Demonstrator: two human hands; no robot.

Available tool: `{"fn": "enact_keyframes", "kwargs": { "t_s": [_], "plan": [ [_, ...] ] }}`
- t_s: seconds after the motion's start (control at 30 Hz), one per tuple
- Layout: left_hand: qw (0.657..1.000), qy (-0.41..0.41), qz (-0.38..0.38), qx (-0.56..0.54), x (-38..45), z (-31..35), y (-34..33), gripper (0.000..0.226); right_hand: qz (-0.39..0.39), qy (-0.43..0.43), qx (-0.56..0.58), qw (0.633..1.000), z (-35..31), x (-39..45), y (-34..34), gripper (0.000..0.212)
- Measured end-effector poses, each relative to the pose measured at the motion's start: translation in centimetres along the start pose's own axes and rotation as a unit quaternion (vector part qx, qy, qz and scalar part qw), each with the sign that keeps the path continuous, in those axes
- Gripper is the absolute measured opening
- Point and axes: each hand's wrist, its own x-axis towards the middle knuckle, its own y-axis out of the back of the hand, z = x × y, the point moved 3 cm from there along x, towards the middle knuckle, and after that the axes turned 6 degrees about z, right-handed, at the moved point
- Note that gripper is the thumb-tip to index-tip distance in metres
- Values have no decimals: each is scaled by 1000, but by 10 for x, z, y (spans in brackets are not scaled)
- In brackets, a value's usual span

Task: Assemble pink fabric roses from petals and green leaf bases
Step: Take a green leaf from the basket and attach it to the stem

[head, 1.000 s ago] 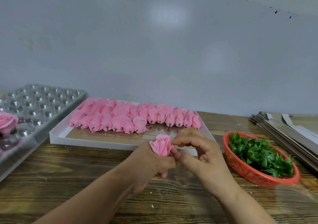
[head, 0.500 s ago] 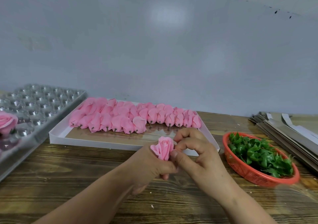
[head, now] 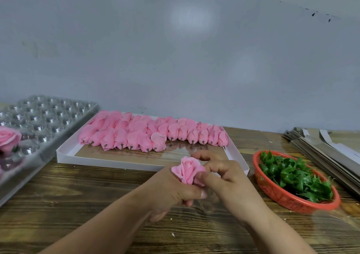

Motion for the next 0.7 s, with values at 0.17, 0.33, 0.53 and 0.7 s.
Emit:
{"fn": "enact_keyframes", "kwargs": {
  "t_s": [0.17,0.33,0.53,0.7],
  "plan": [
    [1000,-5,8,-15,-1,4,-3,24,-52,-104,245,963,2,-2,-7,32],
    [1000,-10,-3,-26,-3,5,-3,43,-18,-26,71,997,-3,-1,-1,11],
    [997,12,-13,-75,-3,5,-4,29,4,20,6,1000,-4,0,5,18],
    [997,12,-24,-73,-4,5,-7,30,34,43,6,998,-6,-1,5,33]
  ]
}}
